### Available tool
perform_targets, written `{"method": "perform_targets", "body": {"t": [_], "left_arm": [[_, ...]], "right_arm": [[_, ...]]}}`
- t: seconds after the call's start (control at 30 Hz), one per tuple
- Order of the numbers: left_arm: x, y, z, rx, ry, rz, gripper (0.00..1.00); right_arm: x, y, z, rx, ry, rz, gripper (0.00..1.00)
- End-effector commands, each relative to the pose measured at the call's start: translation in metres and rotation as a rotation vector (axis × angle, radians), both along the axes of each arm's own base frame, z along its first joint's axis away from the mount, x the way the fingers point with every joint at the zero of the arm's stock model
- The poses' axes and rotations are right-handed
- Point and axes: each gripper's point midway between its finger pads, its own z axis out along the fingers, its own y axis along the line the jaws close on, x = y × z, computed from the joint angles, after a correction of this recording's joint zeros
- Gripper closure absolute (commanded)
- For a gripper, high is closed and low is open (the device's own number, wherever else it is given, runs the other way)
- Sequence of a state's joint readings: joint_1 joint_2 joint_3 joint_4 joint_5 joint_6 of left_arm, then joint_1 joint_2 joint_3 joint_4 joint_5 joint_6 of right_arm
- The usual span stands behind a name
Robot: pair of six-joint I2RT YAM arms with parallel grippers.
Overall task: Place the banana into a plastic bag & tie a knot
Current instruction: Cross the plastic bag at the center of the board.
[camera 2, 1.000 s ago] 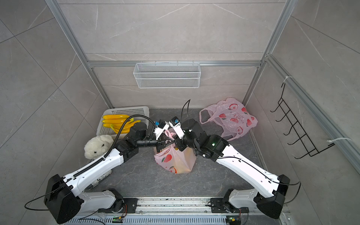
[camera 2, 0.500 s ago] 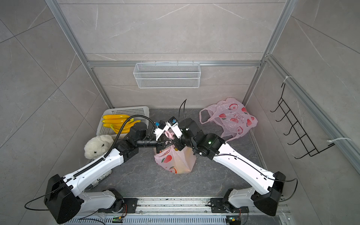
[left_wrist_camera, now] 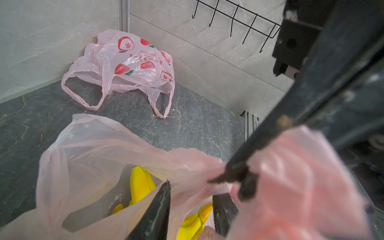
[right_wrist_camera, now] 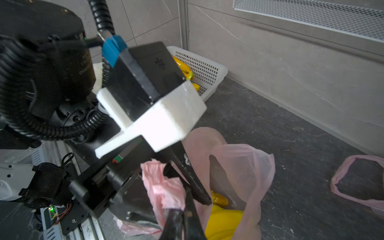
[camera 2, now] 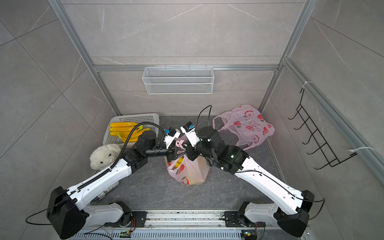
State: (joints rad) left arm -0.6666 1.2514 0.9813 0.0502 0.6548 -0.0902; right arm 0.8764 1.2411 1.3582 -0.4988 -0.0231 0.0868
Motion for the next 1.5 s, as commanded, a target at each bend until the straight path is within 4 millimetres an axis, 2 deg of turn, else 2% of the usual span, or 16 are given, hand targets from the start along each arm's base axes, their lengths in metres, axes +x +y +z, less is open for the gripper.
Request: {"method": "perform_targets", "body": {"t": [0.0, 0.13, 0.33, 0.5, 0.67, 0.97, 1.13, 1.2, 1.3, 1.47], "left_arm": [[0.005, -0.001, 0.026, -0.064, -0.058, 0.015, 0.61], [0.003, -0.007, 0.025, -0.077, -0.046, -0.021, 0.6], [-0.004, -0.016, 0.015, -0.077, 0.004, -0.106, 0.61], [-0.005, -0.016, 0.012, -0.07, 0.015, -0.106, 0.74], [0.001, -0.013, 0.011, -0.059, 0.011, -0.065, 0.88], [0.008, -0.005, 0.005, -0.037, 0.01, 0.001, 0.95], [0.007, -0.006, 0.004, -0.035, 0.012, -0.008, 0.92], [0.007, -0.008, 0.003, -0.031, 0.02, -0.019, 0.81], [0.009, -0.009, 0.003, -0.03, 0.026, -0.017, 0.71], [0.016, -0.009, 0.009, -0.053, 0.009, 0.022, 0.64]], "right_arm": [[-0.008, 0.009, -0.004, 0.07, 0.053, 0.033, 1.0], [-0.008, 0.013, -0.008, 0.095, 0.077, 0.038, 1.0], [-0.004, 0.008, 0.006, 0.142, 0.049, -0.002, 1.0], [0.004, -0.006, 0.011, 0.152, 0.02, -0.08, 1.0], [0.005, -0.016, 0.007, 0.164, 0.031, -0.105, 1.0], [0.006, -0.044, 0.006, 0.196, 0.03, -0.196, 1.0], [0.008, -0.041, 0.016, 0.215, 0.026, -0.191, 1.0], [0.01, -0.034, 0.025, 0.22, 0.025, -0.173, 1.0], [0.011, -0.021, 0.042, 0.254, 0.022, -0.122, 1.0], [0.01, -0.006, 0.054, 0.305, 0.038, -0.068, 1.0]]}}
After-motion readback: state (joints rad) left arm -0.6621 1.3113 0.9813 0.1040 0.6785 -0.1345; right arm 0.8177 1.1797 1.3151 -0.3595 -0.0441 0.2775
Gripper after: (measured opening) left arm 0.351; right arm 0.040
